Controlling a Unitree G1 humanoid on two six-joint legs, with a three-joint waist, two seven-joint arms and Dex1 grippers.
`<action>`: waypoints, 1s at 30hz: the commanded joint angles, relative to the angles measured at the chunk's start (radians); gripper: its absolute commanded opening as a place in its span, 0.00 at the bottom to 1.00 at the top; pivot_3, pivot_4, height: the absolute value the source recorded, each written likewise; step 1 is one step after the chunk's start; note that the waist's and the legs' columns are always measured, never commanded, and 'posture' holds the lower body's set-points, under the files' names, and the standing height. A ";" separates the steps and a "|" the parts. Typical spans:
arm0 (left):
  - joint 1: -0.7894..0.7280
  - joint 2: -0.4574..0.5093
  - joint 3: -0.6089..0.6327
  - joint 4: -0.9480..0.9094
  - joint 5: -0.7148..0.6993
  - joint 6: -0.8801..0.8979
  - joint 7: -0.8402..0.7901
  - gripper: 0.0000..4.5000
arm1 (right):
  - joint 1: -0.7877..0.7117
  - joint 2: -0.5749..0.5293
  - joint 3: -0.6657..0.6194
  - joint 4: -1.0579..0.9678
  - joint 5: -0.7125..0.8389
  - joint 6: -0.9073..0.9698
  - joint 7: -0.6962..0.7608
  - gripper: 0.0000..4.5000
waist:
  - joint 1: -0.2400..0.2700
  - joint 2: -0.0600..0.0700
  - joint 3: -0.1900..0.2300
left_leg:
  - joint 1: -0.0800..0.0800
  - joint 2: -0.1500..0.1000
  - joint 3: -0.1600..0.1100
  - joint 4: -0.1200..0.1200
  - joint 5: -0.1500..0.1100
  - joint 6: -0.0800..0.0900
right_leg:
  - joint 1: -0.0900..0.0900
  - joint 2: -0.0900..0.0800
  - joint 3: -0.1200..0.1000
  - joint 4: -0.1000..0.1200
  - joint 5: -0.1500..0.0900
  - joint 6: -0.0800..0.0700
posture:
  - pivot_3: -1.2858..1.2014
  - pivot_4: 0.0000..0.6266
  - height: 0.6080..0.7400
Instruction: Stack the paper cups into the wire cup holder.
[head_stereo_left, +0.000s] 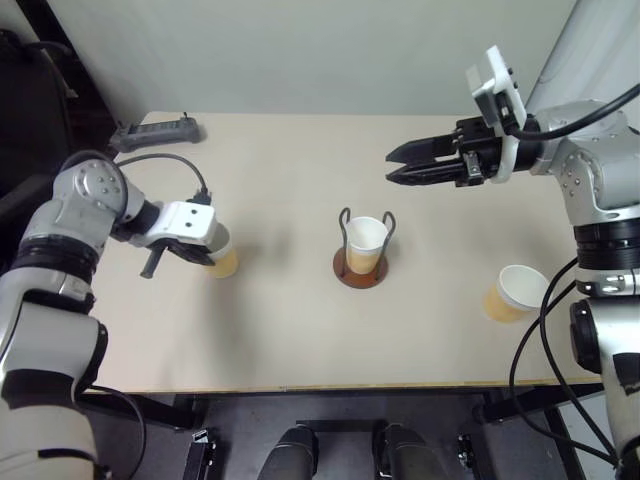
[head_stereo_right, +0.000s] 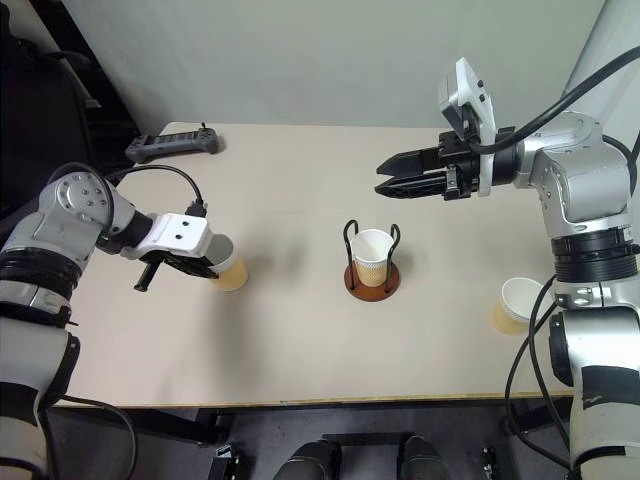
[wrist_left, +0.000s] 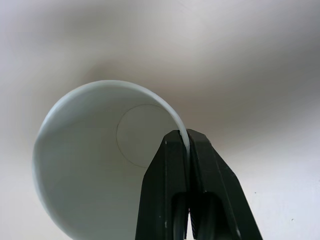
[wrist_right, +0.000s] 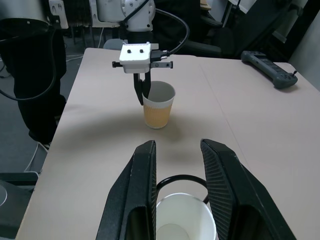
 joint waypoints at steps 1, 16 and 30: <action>-0.109 -0.012 -0.006 0.039 -0.028 0.020 -0.037 0.01 | -0.010 -0.012 -0.032 -0.033 0.019 -0.002 -0.003 0.31 | 0.001 0.000 0.000 | 0.000 0.000 0.000 0.000 0.000 0.000 | 0.000 0.000 0.000 0.000 0.000 0.000 | 0.52 0.24 1.00; -0.463 -0.261 -0.099 0.195 -0.164 0.092 -0.037 0.01 | 0.009 -0.056 -0.028 -0.060 0.019 0.015 0.023 0.31 | 0.005 0.000 0.000 | -0.005 -0.001 0.003 0.002 -0.001 0.003 | 0.000 0.000 0.001 -0.005 0.000 0.007 | 0.52 0.24 1.00; -0.552 -0.357 -0.226 0.185 -0.297 0.102 -0.037 0.01 | 0.103 -0.203 0.003 0.036 -0.058 -0.116 0.140 0.31 | 0.013 0.000 0.000 | -0.010 -0.003 0.007 0.018 -0.008 0.012 | 0.002 -0.001 0.004 -0.007 0.001 0.016 | 0.52 0.24 1.00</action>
